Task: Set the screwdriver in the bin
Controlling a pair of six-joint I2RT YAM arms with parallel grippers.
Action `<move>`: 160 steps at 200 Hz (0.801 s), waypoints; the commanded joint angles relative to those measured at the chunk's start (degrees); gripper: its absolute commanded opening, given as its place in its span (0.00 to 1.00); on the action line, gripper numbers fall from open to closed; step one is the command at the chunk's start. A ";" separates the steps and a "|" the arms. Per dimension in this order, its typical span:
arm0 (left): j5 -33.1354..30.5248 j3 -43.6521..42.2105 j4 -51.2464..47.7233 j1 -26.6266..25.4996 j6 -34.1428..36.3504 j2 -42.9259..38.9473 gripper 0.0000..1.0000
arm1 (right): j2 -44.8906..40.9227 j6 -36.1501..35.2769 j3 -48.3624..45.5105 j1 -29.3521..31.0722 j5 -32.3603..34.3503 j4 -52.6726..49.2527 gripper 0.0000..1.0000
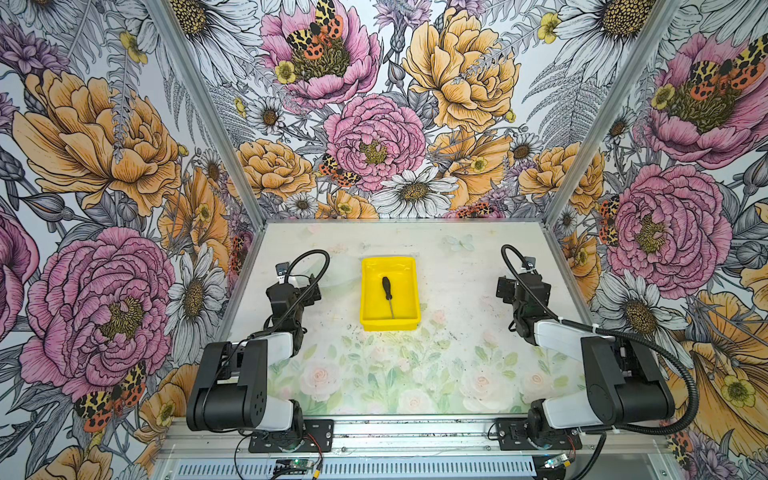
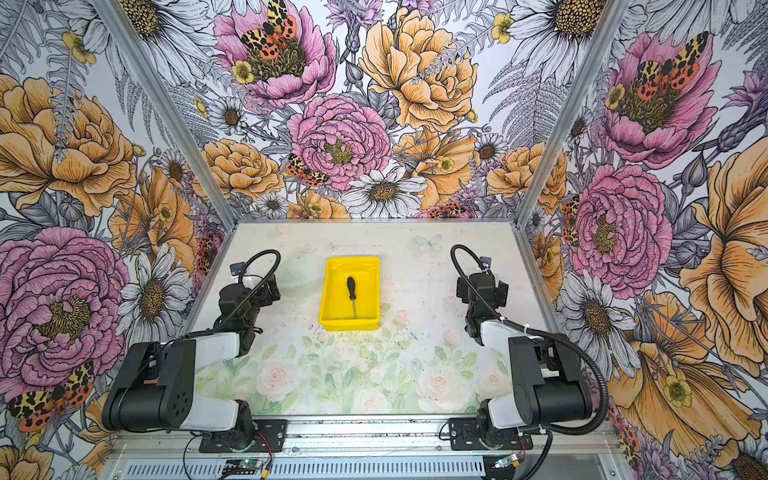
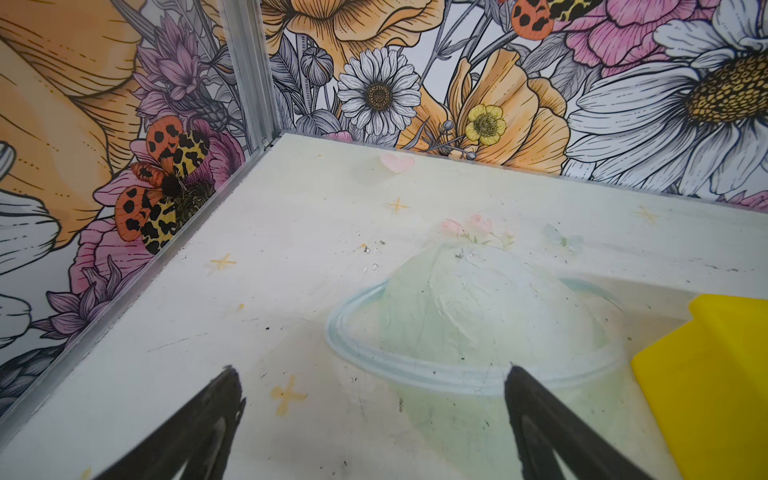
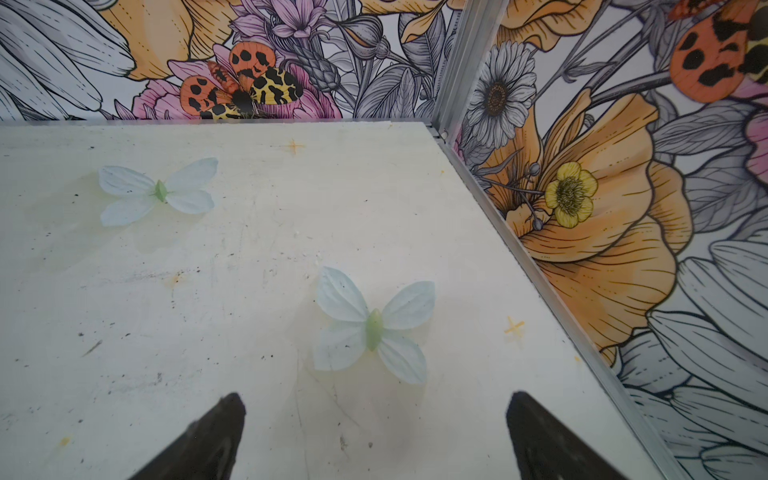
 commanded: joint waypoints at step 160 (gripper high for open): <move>-2.01 -1.73 13.81 -2.22 2.64 5.70 0.99 | 2.08 1.43 -1.87 -3.17 -3.06 11.30 1.00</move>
